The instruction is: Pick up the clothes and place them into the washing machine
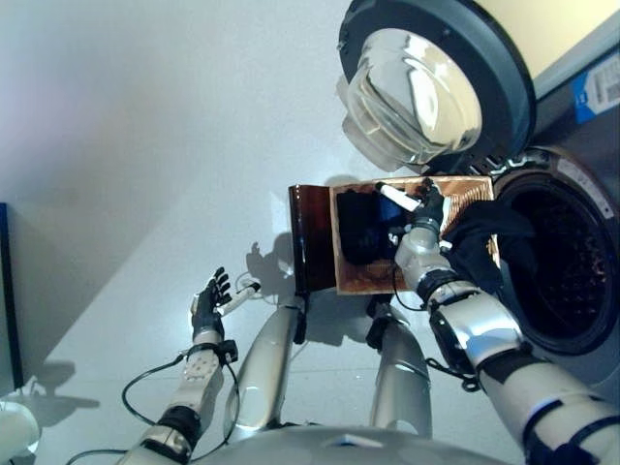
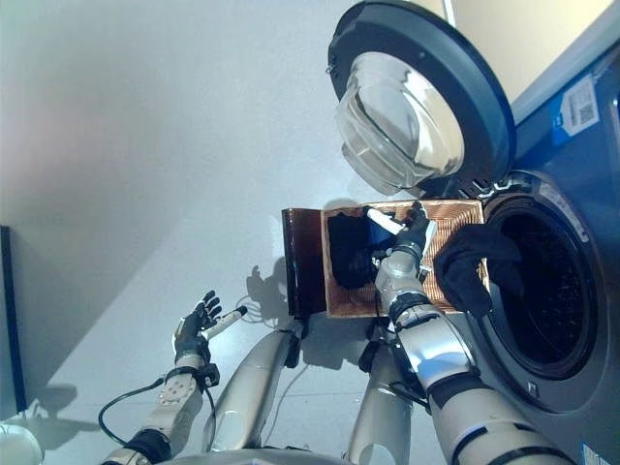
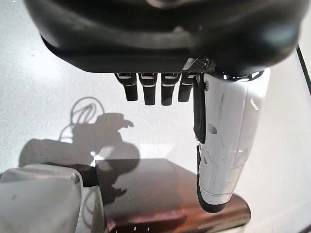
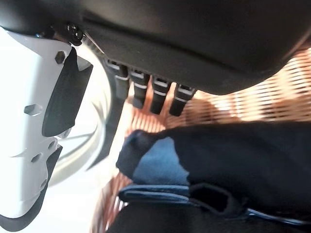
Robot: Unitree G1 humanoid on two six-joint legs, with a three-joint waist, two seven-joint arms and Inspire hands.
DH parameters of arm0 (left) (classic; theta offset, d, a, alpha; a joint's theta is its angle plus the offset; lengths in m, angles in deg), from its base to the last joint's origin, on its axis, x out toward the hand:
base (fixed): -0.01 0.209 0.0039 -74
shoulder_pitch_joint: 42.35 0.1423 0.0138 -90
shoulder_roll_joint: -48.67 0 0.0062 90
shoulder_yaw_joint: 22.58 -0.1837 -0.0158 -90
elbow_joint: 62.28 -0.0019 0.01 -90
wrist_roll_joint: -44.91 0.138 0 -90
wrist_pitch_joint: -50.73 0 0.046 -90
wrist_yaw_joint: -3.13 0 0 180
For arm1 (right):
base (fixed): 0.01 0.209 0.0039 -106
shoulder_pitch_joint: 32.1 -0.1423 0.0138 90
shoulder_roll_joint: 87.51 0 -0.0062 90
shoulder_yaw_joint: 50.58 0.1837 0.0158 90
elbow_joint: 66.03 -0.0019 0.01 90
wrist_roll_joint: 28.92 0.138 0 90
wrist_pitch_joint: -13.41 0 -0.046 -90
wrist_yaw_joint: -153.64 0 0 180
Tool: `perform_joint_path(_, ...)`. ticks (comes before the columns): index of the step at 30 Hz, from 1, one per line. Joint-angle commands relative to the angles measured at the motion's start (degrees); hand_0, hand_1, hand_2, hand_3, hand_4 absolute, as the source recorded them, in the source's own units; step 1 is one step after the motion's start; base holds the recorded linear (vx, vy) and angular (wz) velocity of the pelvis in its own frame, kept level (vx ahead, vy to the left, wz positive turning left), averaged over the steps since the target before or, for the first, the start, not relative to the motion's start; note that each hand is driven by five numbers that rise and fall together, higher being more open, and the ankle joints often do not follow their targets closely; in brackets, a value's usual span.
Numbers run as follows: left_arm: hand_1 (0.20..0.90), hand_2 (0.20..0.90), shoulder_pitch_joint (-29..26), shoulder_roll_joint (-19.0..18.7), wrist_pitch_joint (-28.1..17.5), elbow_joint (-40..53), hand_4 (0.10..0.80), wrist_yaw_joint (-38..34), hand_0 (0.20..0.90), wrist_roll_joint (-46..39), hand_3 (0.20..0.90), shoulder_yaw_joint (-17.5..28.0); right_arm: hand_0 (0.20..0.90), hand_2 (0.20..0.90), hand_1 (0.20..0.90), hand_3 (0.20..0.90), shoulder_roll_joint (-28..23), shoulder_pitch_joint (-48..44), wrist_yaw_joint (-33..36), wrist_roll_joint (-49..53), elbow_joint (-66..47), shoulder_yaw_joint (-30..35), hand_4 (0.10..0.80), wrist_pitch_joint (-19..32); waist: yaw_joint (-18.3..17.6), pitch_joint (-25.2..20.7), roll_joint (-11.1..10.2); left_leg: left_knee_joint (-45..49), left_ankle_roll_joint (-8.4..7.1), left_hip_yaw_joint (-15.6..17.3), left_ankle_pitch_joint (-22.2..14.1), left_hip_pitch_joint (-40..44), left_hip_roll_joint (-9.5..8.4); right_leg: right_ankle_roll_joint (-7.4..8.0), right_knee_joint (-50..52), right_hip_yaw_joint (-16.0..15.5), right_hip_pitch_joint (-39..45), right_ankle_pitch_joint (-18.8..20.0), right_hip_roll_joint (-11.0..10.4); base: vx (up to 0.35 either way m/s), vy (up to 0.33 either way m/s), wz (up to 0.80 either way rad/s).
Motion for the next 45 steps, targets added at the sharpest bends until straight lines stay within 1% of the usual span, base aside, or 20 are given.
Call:
perform_joint_path(1,0.9,0.9,1.0,-4.5,-2.3,6.2,0.8,-3.2,0.9,2.2,0.9,1.8,0.9,0.9,0.9,0.9,-2.0,-4.8,0.9,-1.2,0.9,-1.1,0.8,1.2,2.2,-0.4,1.7,-4.6,-4.21,-2.1,3.4,-1.8,-0.53,1.41,3.0,-0.2,3.8,-6.9,0.4,0.02,0.014,0.15)
perform_joint_path(5,0.9,0.9,0.9,-4.7,-2.2,6.9,0.8,-3.9,0.9,3.1,0.9,1.9,0.9,0.9,0.9,0.9,-2.5,-6.1,1.3,-2.5,2.3,-1.5,0.8,0.4,3.1,0.0,1.6,-4.3,-4.02,-2.4,3.3,-2.5,-0.8,1.39,3.1,-0.6,3.7,-6.9,0.2,0.017,0.01,0.03)
perform_joint_path(8,0.9,0.9,1.4,-4.8,-2.3,9.8,0.8,-4.4,0.9,3.9,0.9,2.0,0.9,0.9,0.9,0.9,-3.3,-6.6,1.4,-2.6,3.2,-1.3,0.8,-0.2,3.8,0.3,1.9,-4.4,-3.89,-2.7,3.3,-3.1,-1.17,1.42,3.2,-0.9,3.2,-7.1,-0.1,0.024,0.017,0.04)
perform_joint_path(12,0.9,0.9,1.0,-4.8,-2.4,10.7,0.8,-4.9,0.9,4.5,0.9,2.2,0.9,0.9,0.9,0.9,-3.3,-6.9,1.5,-2.5,3.6,-1.2,0.8,-0.3,4.3,0.5,2.1,-4.2,-3.88,-3.0,3.4,-4.1,-1.4,1.45,3.3,-1.1,2.7,-7.3,-0.4,0.034,0.011,0.09)
perform_joint_path(21,0.9,0.9,0.3,-4.7,-2.1,12.6,0.8,-6.2,0.9,6.0,0.9,2.6,0.9,0.9,0.9,0.9,-0.7,-6.4,0.8,-3.1,3.8,-2.1,0.8,-0.7,6.1,0.4,2.7,-4.0,-3.7,-4.1,3.5,-5.5,-2.45,1.45,4.6,-2.3,1.7,-8.1,-1.2,0.033,-0.005,0.06)
perform_joint_path(22,0.9,0.9,0.3,-4.7,-2.1,12.2,0.8,-6.2,0.9,6.0,0.9,2.6,0.266,0.266,0.266,0.266,-0.5,-6.3,0.7,-3.0,3.8,-2.0,0.347,-0.7,6.2,0.4,2.7,-4.0,-3.68,-4.2,3.5,-5.7,-2.49,1.43,4.8,-2.3,1.7,-8.1,-1.3,0.016,0.004,0.14)
perform_joint_path(23,0.9,0.9,0.3,-4.7,-2.1,12.2,0.8,-6.2,0.9,6.0,0.9,2.6,0.2,0.2,0.2,0.2,-0.5,-6.3,0.7,-3.0,3.8,-2.0,0.3,-0.7,6.2,0.4,2.7,-4.0,-3.68,-4.2,3.5,-5.7,-2.5,1.43,4.8,-2.3,1.6,-8.2,-1.3,0.009,0.003,0.17)
perform_joint_path(27,0.9,0.9,0.4,-4.2,-1.9,11.9,0.8,-6.4,0.9,6.1,0.9,2.4,0.2,0.2,0.2,0.2,0.1,-6.3,0.7,-3.3,3.9,-2.0,0.3,-0.6,6.1,0.2,2.8,-3.6,-3.61,-4.2,3.3,-5.8,-2.6,1.24,5.0,-2.0,1.4,-8.4,-1.2,0.005,0.001,0.05)
perform_joint_path(34,0.9,0.9,1.9,-4.4,-1.8,11.6,0.8,-5.8,0.9,5.9,0.9,2.1,0.2,0.2,0.2,0.2,-1.5,-5.6,1.4,-3.5,3.9,-0.7,0.3,-1.0,5.5,-0.3,3.3,-3.3,-3.38,-3.7,3.0,-5.3,-2.38,1.13,5.4,-1.0,1.3,-8.3,-1.1,0.0,0.0,0.0)
perform_joint_path(40,0.9,0.9,2.6,-4.0,-1.5,9.7,0.8,-4.4,0.9,5.0,0.9,1.5,0.2,0.2,0.2,0.2,-3.8,-3.4,1.9,-4.1,3.8,1.1,0.3,-1.3,4.1,-1.3,3.9,-4.0,-3.39,-2.7,3.1,-3.7,-1.98,1.15,4.4,0.1,2.4,-8.0,-0.6,-0.009,-0.002,-0.07)
perform_joint_path(42,0.9,0.9,2.9,-3.9,-1.4,9.0,0.8,-3.8,0.9,4.5,0.9,1.2,0.2,0.2,0.2,0.2,-4.9,-2.7,2.0,-4.2,3.7,1.8,0.3,-1.4,3.6,-1.8,4.1,-4.4,-3.47,-2.4,3.2,-2.9,-1.77,1.2,3.9,0.5,3.1,-7.9,-0.5,-0.004,0.0,-0.18)
perform_joint_path(44,0.9,0.9,3.5,-3.9,-1.2,7.4,0.8,-2.9,0.9,3.7,0.9,1.3,0.2,0.2,0.2,0.2,-7.3,-2.0,2.2,-4.5,3.7,2.9,0.3,-1.4,2.7,-2.7,4.6,-5.3,-3.54,-1.8,3.3,-1.3,-1.55,1.29,3.1,1.1,4.0,-7.7,-0.2,-0.002,0.003,-0.16)
perform_joint_path(45,0.9,0.9,3.5,-3.8,-1.2,7.4,0.8,-2.9,0.9,3.7,0.9,1.2,0.2,0.2,0.2,0.2,-7.3,-2.0,2.1,-4.5,3.7,2.9,0.3,-1.4,2.7,-2.6,4.7,-5.4,-3.54,-1.8,3.3,-1.2,-1.54,1.29,3.0,1.2,4.1,-7.6,-0.2,0.001,0.012,-0.13)
